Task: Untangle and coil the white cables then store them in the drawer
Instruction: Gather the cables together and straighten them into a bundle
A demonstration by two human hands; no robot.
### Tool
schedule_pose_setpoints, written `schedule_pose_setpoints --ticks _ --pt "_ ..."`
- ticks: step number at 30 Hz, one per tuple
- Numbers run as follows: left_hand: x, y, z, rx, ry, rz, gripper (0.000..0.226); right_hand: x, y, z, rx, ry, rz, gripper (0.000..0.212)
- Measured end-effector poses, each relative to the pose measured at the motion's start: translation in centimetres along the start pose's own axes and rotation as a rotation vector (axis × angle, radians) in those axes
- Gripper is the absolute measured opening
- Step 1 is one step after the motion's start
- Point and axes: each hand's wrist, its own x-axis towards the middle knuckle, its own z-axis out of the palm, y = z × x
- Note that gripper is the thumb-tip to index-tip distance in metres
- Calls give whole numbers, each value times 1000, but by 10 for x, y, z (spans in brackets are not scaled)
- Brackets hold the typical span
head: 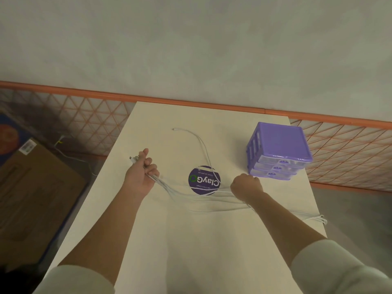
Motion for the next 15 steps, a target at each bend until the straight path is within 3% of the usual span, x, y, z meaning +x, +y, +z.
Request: schedule_pose_setpoints --ticks 2,5,10,15 --pt "-3 -2 -5 28 19 3 21 0 -8 1 66 -39 -27 21" --pt "-6 -6 -10 115 32 -30 16 -1 -25 -6 342 -15 -99 25" --pt "-12 -12 -3 212 -60 -246 24 -17 -66 -27 769 71 -268 19" --pt "-14 -11 9 257 -55 -372 26 -37 -85 -39 992 84 -453 21"
